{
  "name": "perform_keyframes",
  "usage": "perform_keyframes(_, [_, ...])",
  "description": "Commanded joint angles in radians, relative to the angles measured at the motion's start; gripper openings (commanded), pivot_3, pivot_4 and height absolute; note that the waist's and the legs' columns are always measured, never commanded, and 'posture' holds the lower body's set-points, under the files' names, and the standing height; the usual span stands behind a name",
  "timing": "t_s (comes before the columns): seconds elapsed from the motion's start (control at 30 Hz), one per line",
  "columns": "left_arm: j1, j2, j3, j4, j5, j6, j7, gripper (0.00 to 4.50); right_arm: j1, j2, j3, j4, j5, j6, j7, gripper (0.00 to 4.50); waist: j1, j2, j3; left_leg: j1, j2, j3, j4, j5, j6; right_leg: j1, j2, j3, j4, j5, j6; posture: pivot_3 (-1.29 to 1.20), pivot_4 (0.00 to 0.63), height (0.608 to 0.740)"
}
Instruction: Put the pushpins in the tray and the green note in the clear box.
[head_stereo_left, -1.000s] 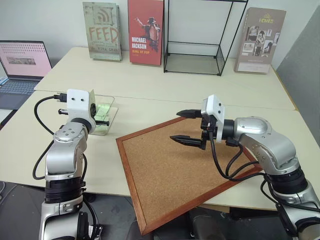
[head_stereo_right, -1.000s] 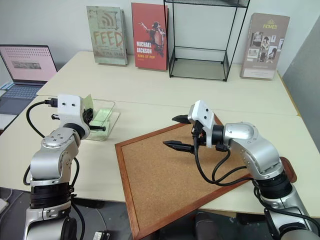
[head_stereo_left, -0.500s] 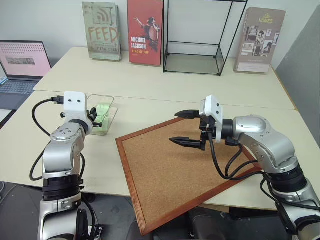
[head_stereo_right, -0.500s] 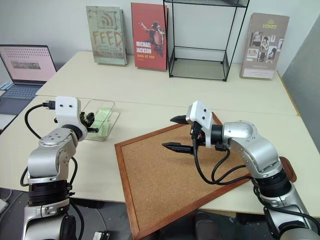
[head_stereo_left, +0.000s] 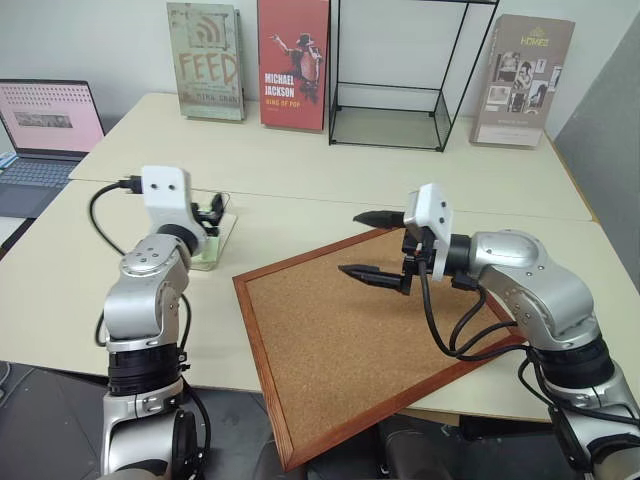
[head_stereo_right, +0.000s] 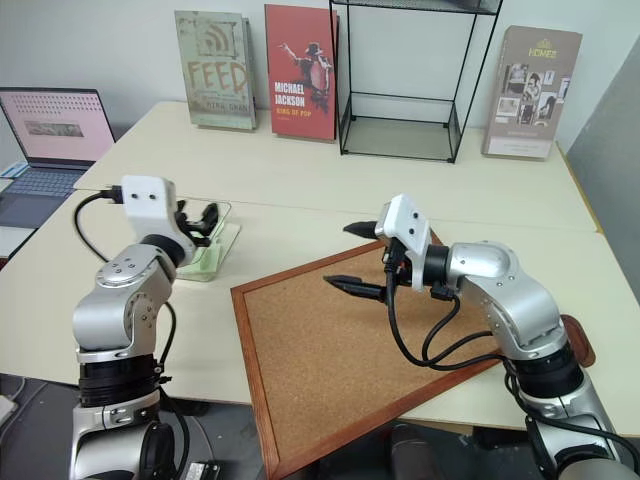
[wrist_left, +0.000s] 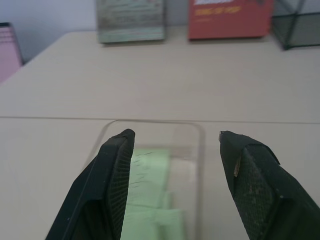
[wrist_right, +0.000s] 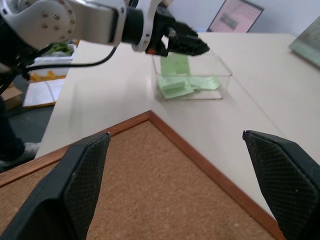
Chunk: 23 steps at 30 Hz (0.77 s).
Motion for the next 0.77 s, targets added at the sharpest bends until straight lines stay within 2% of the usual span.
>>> perform_keyframes(0.03, [0.003, 0.001, -0.019, -0.090, -0.092, -0.033, -0.116, 2.87, 0.114, -0.012, -0.085, -0.126, 0.010, -0.016, -0.064, 4.50, 0.000, 0.000, 0.000, 0.000, 0.000, 0.000, -0.001, 0.000, 0.000, 0.000, 0.000, 0.000, 0.000, 0.000, 0.000, 0.00, 0.150, 0.740])
perform_keyframes(0.2, [0.012, 0.025, -0.081, -0.125, -0.229, 0.017, -0.316, 2.87, 0.328, -0.113, -0.200, -0.224, 0.015, -0.007, -0.064, 4.50, 0.000, 0.000, 0.000, 0.000, 0.000, 0.000, 0.000, 0.000, 0.000, 0.000, 0.000, 0.001, 0.000, 0.000, 0.000, 0.00, 0.150, 0.740])
perform_keyframes(0.37, [-0.010, 0.086, -0.132, -0.104, -0.342, 0.078, -0.506, 2.87, 0.401, -0.193, -0.335, -0.284, 0.103, 0.050, -0.052, 4.50, -0.009, 0.000, 0.000, 0.002, 0.000, 0.001, 0.002, 0.000, 0.000, 0.001, 0.001, 0.001, 0.001, 0.000, 0.001, 0.00, 0.150, 0.740])
perform_keyframes(0.53, [-0.031, 0.172, -0.203, -0.066, -0.338, 0.051, -0.652, 2.87, 0.427, -0.259, -0.407, -0.314, 0.166, 0.097, -0.040, 4.50, -0.022, 0.000, 0.000, 0.004, 0.001, 0.001, 0.001, 0.000, 0.001, 0.001, 0.002, 0.001, 0.004, -0.001, -0.001, 0.00, 0.150, 0.740])
perform_keyframes(0.77, [-0.054, 0.211, -0.252, -0.032, -0.303, -0.010, -0.733, 2.87, 0.415, -0.301, -0.428, -0.307, 0.202, 0.112, -0.039, 4.50, -0.022, 0.000, 0.000, 0.003, 0.001, 0.001, 0.001, 0.000, 0.000, 0.001, 0.002, 0.001, 0.002, -0.001, -0.002, 0.00, 0.150, 0.740])
